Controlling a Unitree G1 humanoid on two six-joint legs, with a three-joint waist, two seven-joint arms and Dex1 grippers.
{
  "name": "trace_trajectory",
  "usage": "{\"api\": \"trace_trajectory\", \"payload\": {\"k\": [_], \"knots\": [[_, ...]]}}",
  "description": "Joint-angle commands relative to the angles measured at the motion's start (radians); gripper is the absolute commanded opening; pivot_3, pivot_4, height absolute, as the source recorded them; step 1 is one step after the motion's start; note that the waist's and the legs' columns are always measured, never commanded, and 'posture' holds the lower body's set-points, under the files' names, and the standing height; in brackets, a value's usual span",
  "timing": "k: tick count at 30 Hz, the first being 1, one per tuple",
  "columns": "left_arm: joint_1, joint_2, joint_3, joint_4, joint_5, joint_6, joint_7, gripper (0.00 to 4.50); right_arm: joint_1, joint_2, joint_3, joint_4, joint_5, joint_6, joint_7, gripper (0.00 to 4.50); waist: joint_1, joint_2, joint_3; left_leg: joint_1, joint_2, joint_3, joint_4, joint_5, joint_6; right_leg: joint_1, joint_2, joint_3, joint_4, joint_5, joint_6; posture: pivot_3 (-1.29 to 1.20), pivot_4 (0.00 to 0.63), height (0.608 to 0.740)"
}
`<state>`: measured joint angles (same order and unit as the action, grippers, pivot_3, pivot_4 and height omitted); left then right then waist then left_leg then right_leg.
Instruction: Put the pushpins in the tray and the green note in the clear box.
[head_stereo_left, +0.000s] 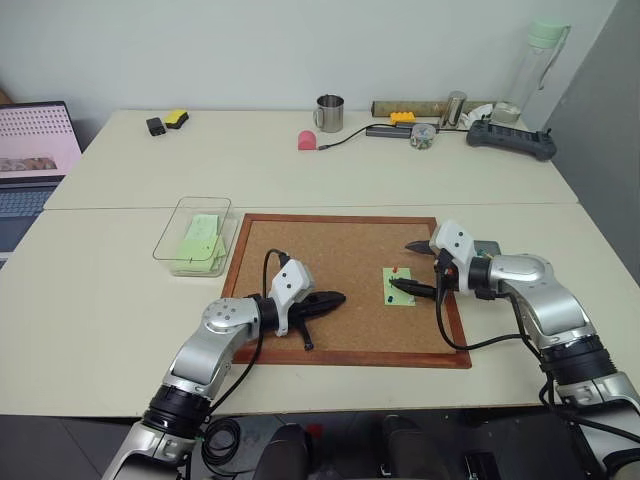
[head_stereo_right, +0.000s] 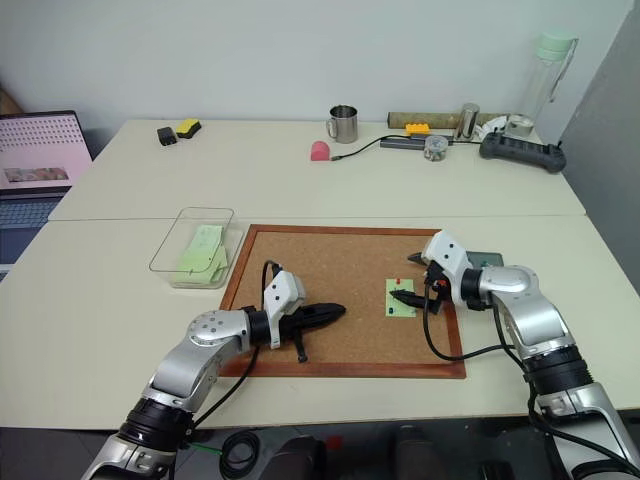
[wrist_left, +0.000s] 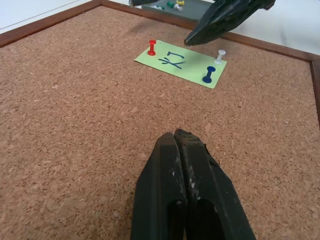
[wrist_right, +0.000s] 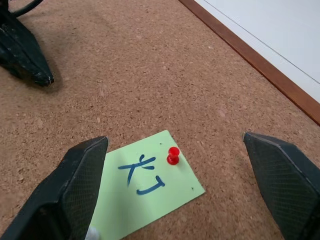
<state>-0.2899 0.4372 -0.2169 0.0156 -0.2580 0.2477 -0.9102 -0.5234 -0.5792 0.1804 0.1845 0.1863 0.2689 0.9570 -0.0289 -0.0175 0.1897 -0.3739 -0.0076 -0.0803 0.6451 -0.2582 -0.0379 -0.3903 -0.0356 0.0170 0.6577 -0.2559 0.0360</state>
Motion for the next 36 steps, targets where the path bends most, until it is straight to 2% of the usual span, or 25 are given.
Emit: {"api": "trace_trajectory", "payload": {"k": [1,7,12,20,27,36], "knots": [[0.002,0.001,-0.001,-0.006,0.014,-0.027,-0.008,0.00,-0.023,0.017,-0.016,0.044,-0.020,-0.066,-0.006,4.05,0.000,0.000,0.000,0.000,0.000,0.000,0.000,0.000,0.000,0.000,0.000,0.000,0.000,0.000,0.000,0.00,0.150,0.740],[0.005,-0.001,0.004,-0.005,0.017,-0.025,-0.006,0.00,-0.021,0.037,-0.023,0.071,-0.018,-0.093,0.003,2.94,-0.001,0.000,0.000,0.000,0.000,0.000,0.000,0.000,0.000,0.000,0.000,0.000,0.001,0.000,0.000,0.00,0.150,0.740],[0.009,0.000,0.005,-0.003,0.019,-0.023,-0.006,0.00,-0.015,0.053,-0.018,0.090,-0.025,-0.101,-0.002,1.74,-0.001,0.000,0.000,0.000,0.000,0.000,0.000,0.000,0.000,0.000,0.000,0.000,0.001,0.000,0.000,0.00,0.150,0.740],[0.009,0.002,0.009,-0.001,0.017,-0.017,-0.003,0.00,-0.007,0.064,-0.022,0.096,-0.030,-0.107,0.003,0.08,-0.001,0.000,0.000,0.000,0.000,0.000,0.000,0.000,0.000,0.000,0.000,0.000,0.001,0.000,0.000,0.00,0.150,0.740],[0.022,0.016,0.002,-0.004,0.022,0.003,-0.009,0.00,0.001,0.078,-0.058,0.032,0.033,-0.050,0.027,0.08,-0.003,0.000,0.000,0.001,0.000,0.000,0.000,0.000,0.000,0.000,0.000,0.000,0.002,0.000,0.000,0.00,0.150,0.740],[0.023,0.016,-0.006,0.012,0.036,0.002,-0.009,0.00,0.008,0.088,-0.137,-0.049,0.163,0.145,0.023,0.08,-0.003,0.000,0.000,0.001,0.000,0.000,0.000,0.000,0.000,0.000,0.000,0.000,0.002,0.000,0.000,0.00,0.150,0.740]]}}
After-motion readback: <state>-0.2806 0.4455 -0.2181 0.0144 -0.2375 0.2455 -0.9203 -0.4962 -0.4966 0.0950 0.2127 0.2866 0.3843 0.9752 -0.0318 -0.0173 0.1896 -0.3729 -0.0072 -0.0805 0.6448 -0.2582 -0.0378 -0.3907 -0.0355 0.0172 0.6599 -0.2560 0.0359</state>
